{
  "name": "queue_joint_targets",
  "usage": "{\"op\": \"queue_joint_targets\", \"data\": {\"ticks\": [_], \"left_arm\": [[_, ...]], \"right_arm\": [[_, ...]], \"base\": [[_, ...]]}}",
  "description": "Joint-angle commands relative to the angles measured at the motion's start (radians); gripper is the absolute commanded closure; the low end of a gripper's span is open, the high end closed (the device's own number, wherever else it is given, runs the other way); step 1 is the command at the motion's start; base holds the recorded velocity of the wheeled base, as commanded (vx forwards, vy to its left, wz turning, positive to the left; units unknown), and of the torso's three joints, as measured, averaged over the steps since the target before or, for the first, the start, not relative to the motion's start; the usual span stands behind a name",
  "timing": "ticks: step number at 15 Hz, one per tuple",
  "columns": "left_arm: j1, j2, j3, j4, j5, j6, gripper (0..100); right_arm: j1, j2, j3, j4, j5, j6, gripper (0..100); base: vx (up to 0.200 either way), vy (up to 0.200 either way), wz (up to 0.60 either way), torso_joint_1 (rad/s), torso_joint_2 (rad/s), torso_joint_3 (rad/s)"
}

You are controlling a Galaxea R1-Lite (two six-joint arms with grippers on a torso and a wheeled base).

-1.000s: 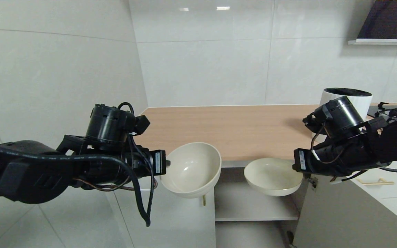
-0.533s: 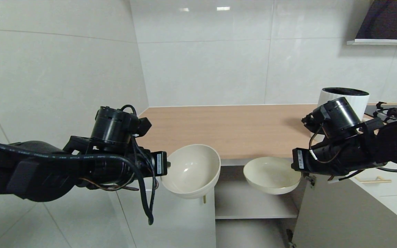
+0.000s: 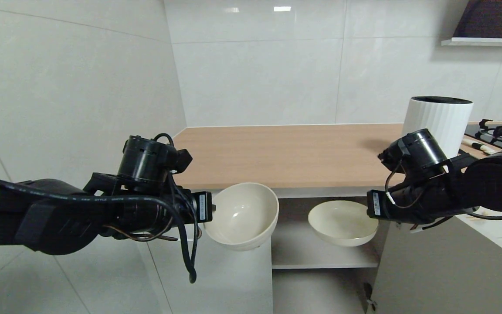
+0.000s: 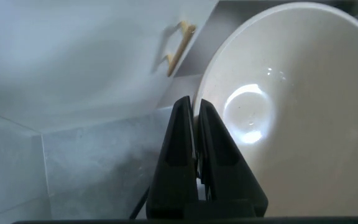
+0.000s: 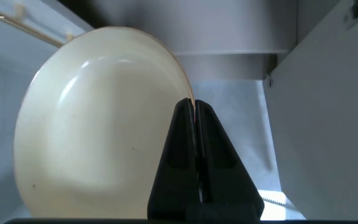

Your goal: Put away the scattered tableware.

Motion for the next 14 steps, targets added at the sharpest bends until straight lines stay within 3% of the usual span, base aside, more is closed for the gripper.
{"op": "queue_joint_targets", "data": {"ticks": [1,11,14], "left_arm": [[0.000,0.009,-0.001,0.000,0.002,-0.001,100],[0.000,0.013,-0.001,0.000,0.002,-0.001,100],[0.000,0.015,-0.001,0.000,0.002,-0.001,100]], "right_arm": [[-0.001,0.016,0.000,-0.007,-0.006,0.000,100],[-0.011,0.055,0.000,-0.024,-0.012,0.000,100],[-0.012,0.062,0.000,-0.033,-0.012,0.000,100]], "base": [[0.000,0.000,0.00,-0.183,0.47,0.281],[0.000,0.000,0.00,-0.153,0.46,0.302],[0.000,0.000,0.00,0.009,0.05,0.012]]}}
